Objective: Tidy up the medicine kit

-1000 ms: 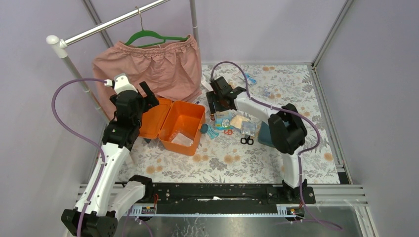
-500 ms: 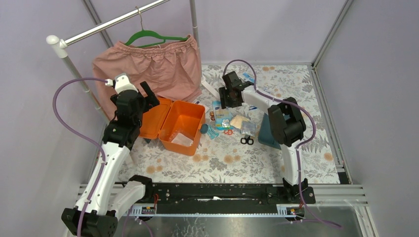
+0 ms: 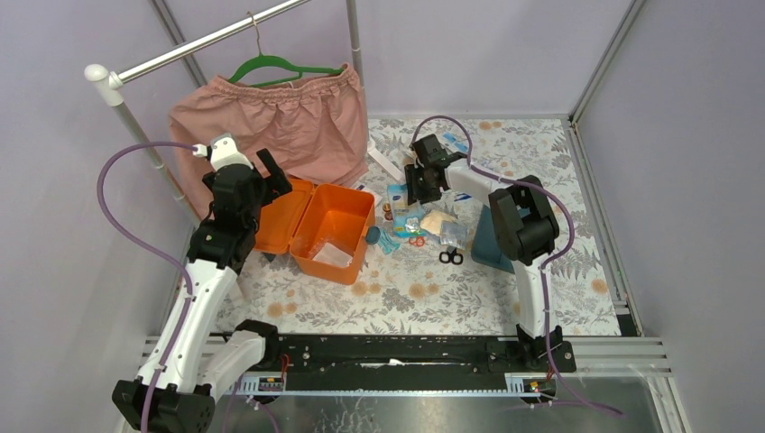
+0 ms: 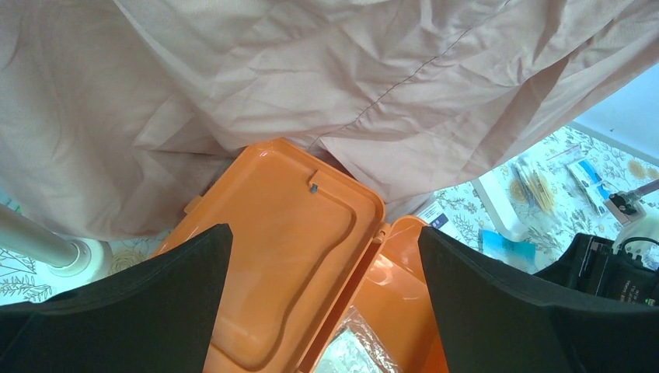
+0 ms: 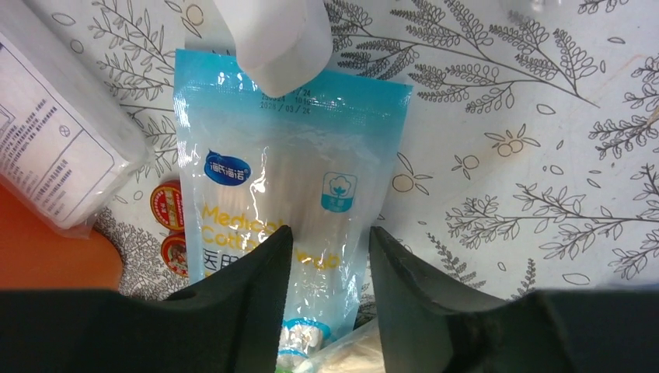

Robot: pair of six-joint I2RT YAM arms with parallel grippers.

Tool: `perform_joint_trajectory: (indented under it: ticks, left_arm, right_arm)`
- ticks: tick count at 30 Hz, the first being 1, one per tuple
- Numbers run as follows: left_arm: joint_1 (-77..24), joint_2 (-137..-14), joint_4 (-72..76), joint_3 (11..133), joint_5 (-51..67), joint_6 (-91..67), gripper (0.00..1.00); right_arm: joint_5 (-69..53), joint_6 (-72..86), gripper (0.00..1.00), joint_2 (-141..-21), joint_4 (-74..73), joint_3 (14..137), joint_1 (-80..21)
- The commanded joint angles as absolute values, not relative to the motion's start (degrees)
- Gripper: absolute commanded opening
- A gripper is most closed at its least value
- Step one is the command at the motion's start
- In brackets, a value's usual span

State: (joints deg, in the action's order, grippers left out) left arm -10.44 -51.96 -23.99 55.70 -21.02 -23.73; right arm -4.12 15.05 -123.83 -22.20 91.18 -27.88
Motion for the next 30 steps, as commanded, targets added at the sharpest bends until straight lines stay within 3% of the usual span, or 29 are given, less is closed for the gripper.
perform_joint_trajectory:
  ticks: [1, 7, 11, 13, 30]
  left_arm:
    - [-9.93, -52.18, -21.99, 55.02, -20.32, -23.73, 0.99]
    - [-9.93, -52.19, -21.88, 55.02, -19.95, -23.73, 0.99]
    - [-9.93, -52.1, -21.86, 54.93, -19.94, -23.64, 0.99]
    - [-9.93, -52.09, -21.86, 54.93, -19.94, -23.64, 0.99]
    - [-9.93, -51.7, -21.93, 54.84, -20.26, -23.64, 0.99]
  right_arm:
    - [-5.5, 15.4, 0.44, -124.94, -21.71, 88.85, -27.54]
    - [-5.27, 15.99, 0.28, -124.27, -20.33, 87.23, -27.31]
    - [-5.35, 16.61, 0.05, -122.74, -19.46, 86.5, -27.22]
    - [-5.45, 17.06, 0.01, -121.3, -19.18, 86.28, -27.24]
    - [5.03, 31.24, 0.0, -98.19, -15.59, 81.81, -27.22]
